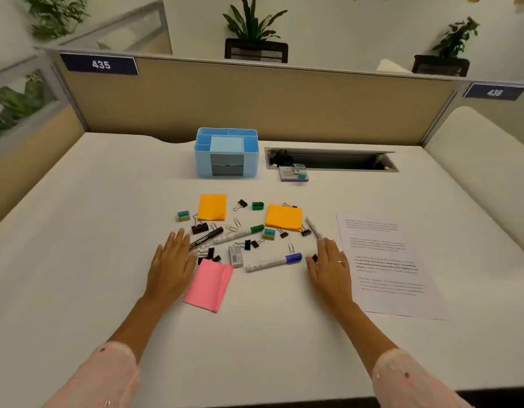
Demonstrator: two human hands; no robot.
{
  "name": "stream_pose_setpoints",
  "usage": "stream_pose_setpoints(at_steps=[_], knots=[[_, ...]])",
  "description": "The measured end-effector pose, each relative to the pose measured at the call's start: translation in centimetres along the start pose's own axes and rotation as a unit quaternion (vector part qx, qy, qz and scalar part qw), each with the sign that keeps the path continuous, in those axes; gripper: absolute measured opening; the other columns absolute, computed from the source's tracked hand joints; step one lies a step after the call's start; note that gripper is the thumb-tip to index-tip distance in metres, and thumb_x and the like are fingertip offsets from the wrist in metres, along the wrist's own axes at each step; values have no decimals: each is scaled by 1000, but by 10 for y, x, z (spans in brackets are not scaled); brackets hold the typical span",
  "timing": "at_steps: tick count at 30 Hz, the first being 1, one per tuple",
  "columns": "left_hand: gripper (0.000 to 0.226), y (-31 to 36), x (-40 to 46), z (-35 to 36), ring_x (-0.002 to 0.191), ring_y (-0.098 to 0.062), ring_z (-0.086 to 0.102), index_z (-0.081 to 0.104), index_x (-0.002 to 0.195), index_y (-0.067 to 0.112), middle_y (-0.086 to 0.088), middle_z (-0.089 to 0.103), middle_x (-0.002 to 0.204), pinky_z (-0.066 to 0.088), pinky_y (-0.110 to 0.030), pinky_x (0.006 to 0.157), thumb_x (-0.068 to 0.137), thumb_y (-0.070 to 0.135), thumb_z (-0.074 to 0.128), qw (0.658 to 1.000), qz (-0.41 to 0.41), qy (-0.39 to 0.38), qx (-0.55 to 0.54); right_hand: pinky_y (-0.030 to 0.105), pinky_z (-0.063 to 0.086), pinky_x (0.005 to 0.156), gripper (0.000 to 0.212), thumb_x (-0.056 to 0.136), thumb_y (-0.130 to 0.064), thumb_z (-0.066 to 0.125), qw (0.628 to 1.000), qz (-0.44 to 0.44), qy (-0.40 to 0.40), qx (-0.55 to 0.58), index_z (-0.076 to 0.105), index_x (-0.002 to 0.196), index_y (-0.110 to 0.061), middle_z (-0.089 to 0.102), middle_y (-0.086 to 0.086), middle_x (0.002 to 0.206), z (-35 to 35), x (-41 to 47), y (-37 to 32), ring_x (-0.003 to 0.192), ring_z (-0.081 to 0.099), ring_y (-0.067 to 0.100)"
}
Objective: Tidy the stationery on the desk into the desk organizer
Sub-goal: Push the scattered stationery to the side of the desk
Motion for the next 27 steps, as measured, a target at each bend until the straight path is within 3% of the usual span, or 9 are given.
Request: stream_pose_setpoints(at_steps=[11, 18, 22, 27], knots=[[78, 1, -17, 19, 146, -21, 1, 17, 148, 18, -1, 4, 158, 9, -46, 116, 86, 64, 9, 1000, -24, 1, 19, 42, 22, 114, 57, 96, -42, 39, 999, -17, -31, 20, 28, 145, -15, 29, 8, 153, 31, -16, -10, 142, 24, 26], [80, 19, -12, 41, 141, -21, -25, -8, 143, 43, 11, -21, 155, 2, -71, 104, 77, 82, 17, 996, -9, -48, 81, 45, 10, 117, 57, 95, -50, 33, 995, -69, -42, 64, 29, 145, -23, 22, 5, 156, 42, 6, -57, 146, 11, 24], [81, 10, 5, 40, 141, -23, -24, -10, 143, 43, 8, -21, 155, 5, -73, 103, 76, 83, 14, 994, -45, -29, 93, 55, 2, 113, 60, 92, -62, 19, 994, -67, -89, 15, 19, 146, -37, 10, 3, 159, 63, 28, -94, 146, -1, 24], [79, 8, 32, 38, 144, -27, -10, 5, 147, 35, 2, -7, 158, 8, -69, 106, 80, 76, 7, 993, -53, -15, 101, 56, 2, 112, 58, 92, -63, 17, 988, -85, -126, 18, 15, 145, -41, 3, 1, 159, 88, 47, -135, 146, -7, 25]])
Point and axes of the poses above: each hand's wrist, its own x-axis towards the middle knuckle, its own z-axis out of the palm, y = z × x, the point moved 8 cm from there along x, towards the middle knuckle
